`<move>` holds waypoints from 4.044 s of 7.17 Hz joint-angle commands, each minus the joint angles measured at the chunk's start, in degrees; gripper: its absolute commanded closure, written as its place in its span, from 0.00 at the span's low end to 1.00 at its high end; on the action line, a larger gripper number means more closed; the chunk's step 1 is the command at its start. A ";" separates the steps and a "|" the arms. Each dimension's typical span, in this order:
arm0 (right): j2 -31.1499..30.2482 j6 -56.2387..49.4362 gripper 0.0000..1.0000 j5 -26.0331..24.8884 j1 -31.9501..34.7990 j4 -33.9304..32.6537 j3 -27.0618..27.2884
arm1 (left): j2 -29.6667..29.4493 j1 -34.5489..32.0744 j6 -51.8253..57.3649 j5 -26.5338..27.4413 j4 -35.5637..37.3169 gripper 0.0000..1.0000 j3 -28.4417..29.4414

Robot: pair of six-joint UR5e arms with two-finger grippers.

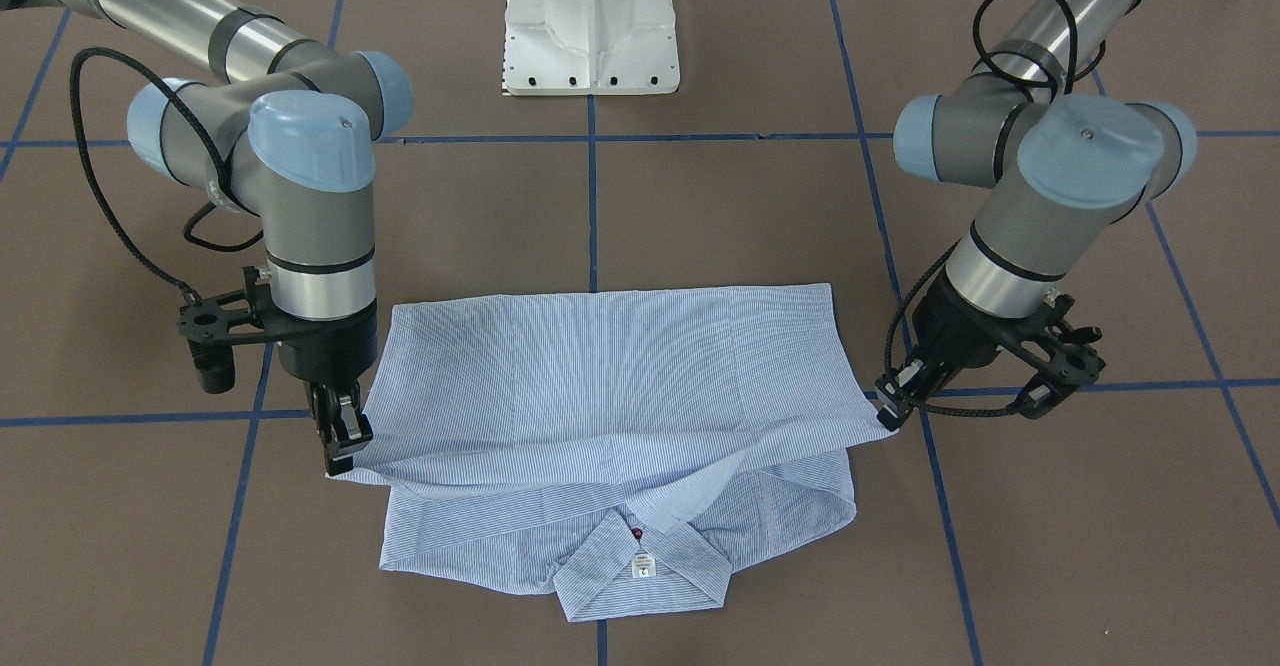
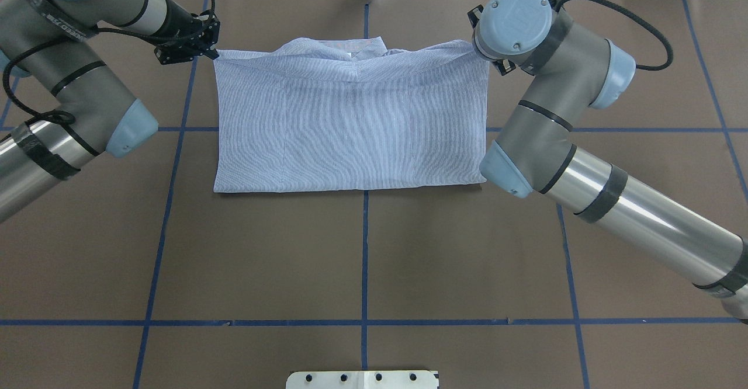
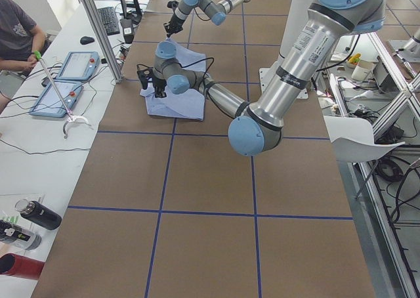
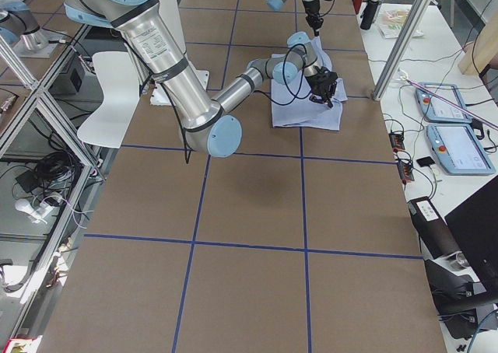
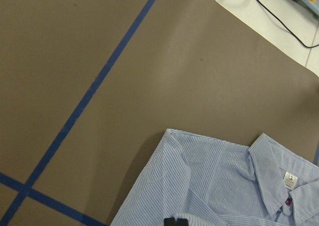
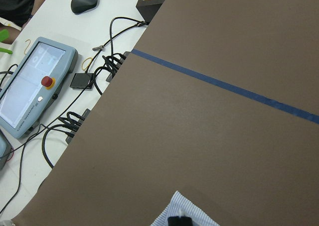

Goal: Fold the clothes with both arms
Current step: 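Lower the hem onto the collar and open both grippers, then move the right gripper to the folded shirt's side edge and grasp it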

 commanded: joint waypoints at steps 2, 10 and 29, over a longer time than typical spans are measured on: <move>2.95 -0.67 1.00 -0.29 0.34 11.77 -13.65 | -4.48 0.03 0.44 3.16 -11.05 1.00 13.83; -1.64 -1.03 0.44 4.26 -2.71 13.31 -6.51 | -4.32 -2.33 3.52 2.64 -16.77 0.53 15.08; -19.72 10.98 0.33 6.04 -11.17 8.82 17.77 | 2.63 -3.31 6.77 3.34 -18.44 0.53 8.13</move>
